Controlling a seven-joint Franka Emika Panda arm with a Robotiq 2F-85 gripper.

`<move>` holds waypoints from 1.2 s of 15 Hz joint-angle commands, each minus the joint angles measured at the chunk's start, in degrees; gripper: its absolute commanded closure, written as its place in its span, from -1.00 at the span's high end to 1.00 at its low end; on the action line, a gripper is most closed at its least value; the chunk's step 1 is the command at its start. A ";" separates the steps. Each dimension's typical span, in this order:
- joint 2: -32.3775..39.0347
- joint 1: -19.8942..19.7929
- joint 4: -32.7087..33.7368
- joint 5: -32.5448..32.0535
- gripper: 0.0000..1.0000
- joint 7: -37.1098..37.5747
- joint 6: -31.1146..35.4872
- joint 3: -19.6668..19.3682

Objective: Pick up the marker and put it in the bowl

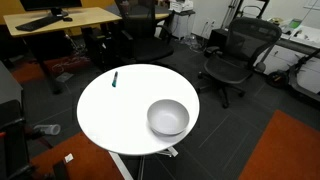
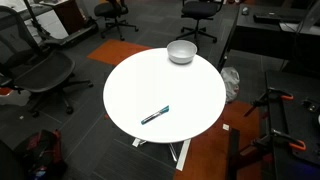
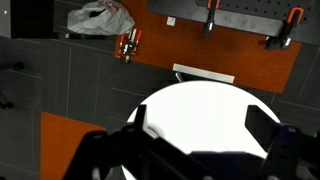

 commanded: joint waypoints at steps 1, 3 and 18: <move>-0.04 1.37 0.20 -0.61 1.00 0.66 -0.37 -0.95; -0.04 1.37 0.20 -0.61 1.00 0.66 -0.37 -0.95; 7.86 6.78 4.99 -3.52 1.00 -1.66 3.14 1.25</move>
